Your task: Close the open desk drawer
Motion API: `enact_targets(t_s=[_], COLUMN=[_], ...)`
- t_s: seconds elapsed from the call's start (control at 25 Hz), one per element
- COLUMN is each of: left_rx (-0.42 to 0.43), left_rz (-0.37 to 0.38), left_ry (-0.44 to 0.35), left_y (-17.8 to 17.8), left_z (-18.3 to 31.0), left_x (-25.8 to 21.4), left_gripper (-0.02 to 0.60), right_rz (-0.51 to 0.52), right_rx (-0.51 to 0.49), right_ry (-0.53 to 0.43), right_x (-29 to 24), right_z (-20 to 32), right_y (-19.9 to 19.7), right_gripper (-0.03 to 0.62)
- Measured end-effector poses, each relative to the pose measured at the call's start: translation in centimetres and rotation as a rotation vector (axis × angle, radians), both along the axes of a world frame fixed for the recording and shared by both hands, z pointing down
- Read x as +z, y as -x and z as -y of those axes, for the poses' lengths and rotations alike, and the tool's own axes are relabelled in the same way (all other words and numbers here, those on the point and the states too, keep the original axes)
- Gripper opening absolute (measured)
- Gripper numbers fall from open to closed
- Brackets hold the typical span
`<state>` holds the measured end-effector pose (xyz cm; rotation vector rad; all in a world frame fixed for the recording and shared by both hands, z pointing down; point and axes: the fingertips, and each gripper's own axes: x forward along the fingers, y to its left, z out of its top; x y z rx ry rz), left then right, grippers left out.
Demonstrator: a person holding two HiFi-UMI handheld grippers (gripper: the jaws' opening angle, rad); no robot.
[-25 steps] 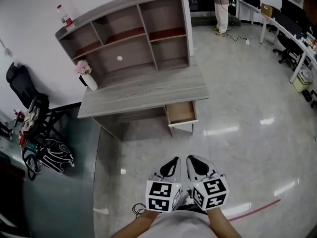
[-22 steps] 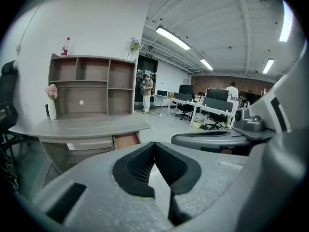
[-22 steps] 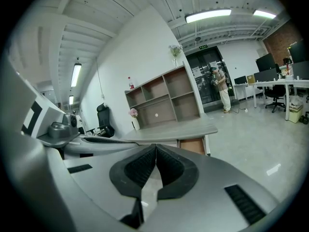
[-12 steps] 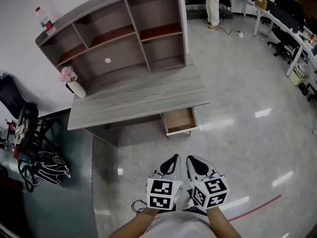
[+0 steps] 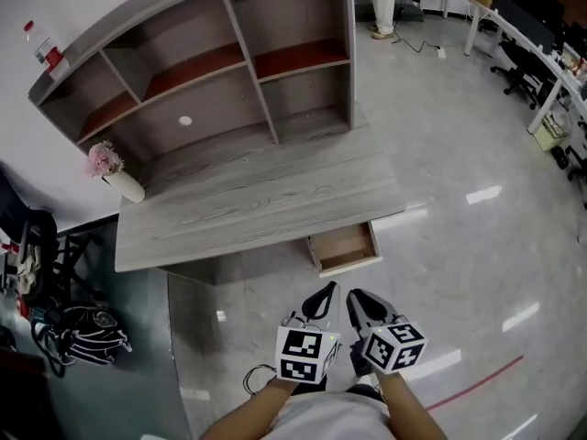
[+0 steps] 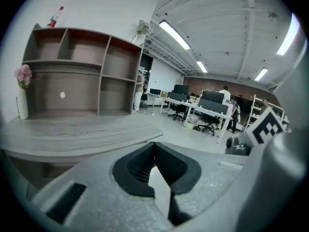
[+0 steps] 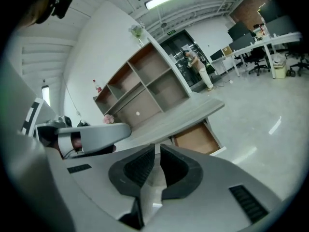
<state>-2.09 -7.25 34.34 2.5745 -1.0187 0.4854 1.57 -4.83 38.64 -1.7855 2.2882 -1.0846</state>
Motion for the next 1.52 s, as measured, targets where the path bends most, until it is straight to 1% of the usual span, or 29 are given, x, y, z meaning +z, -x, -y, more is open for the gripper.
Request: enact_targets(t_s=[0.12,0.16,0.2,0.24,0.36,0.48,0.64,0.8,0.92,1.0,1.08,1.16,1.24,1.32,1.44,1.52], left_rx=[0.030,0.041,0.049,0.054,0.056,0.045,0.005,-0.030,-0.047,-0.061,-0.069,-0.073,-0.074,-0.061,-0.036,-0.022], left_rz=[-0.025,-0.026,-0.026,-0.025,-0.017,-0.001,0.015,0.019,0.018,0.011,0.004,-0.002,-0.010,-0.018,-0.022,-0.016], left_ry=[0.010,0.015,0.023,0.035,0.067,0.078,0.080,0.093,0.083,0.077,0.065,0.046,0.029,0.008,-0.033,-0.058], left_y=[-0.2,-0.2,-0.2,-0.2,-0.1,-0.3,-1.3,-1.9,-1.8,-1.8,-1.9,-2.2,-2.5,-3.1,-4.0,-4.4], left_z=[2.2,2.9,3.4,3.9,4.8,5.2,5.9,5.5,5.1,5.2,5.6,6.0,6.4,6.7,6.5,6.2], left_x=[0.3,0.5,0.9,1.3,2.7,4.5,7.0,9.1,10.1,10.8,11.5,12.3,13.2,13.8,14.9,15.8], left_gripper=[0.005,0.005,0.005,0.005,0.005,0.005,0.005,0.005,0.005,0.005,0.005,0.005,0.005,0.005,0.005,0.005], right_rz=[0.056,0.084,0.118,0.152,0.231,0.303,0.379,0.497,0.551,0.590,0.640,0.689,0.722,0.740,0.791,0.822], right_rx=[0.054,0.069,0.082,0.095,0.150,0.194,0.208,0.249,0.260,0.256,0.247,0.209,0.139,0.060,-0.040,-0.086], right_ry=[0.042,0.053,0.062,0.071,0.103,0.127,0.155,0.187,0.183,0.160,0.124,0.066,-0.028,-0.104,-0.153,-0.194], right_x=[2.1,2.8,3.5,4.2,6.9,10.2,14.6,18.2,20.7,22.0,23.1,23.7,23.4,23.2,24.4,25.2], right_z=[1.6,2.0,2.5,2.9,3.8,4.5,6.0,6.5,6.4,6.8,7.5,8.2,8.8,9.3,9.1,8.8], right_y=[-0.5,-0.6,-0.7,-0.9,-1.9,-2.7,-3.5,-3.9,-4.1,-4.4,-4.8,-4.8,-4.5,-4.3,-4.2,-4.3], right_gripper=[0.002,0.024,0.087,0.123,0.127,0.146,0.180,0.206,0.227,0.243,0.255,0.286,0.312,0.313,0.313,0.313])
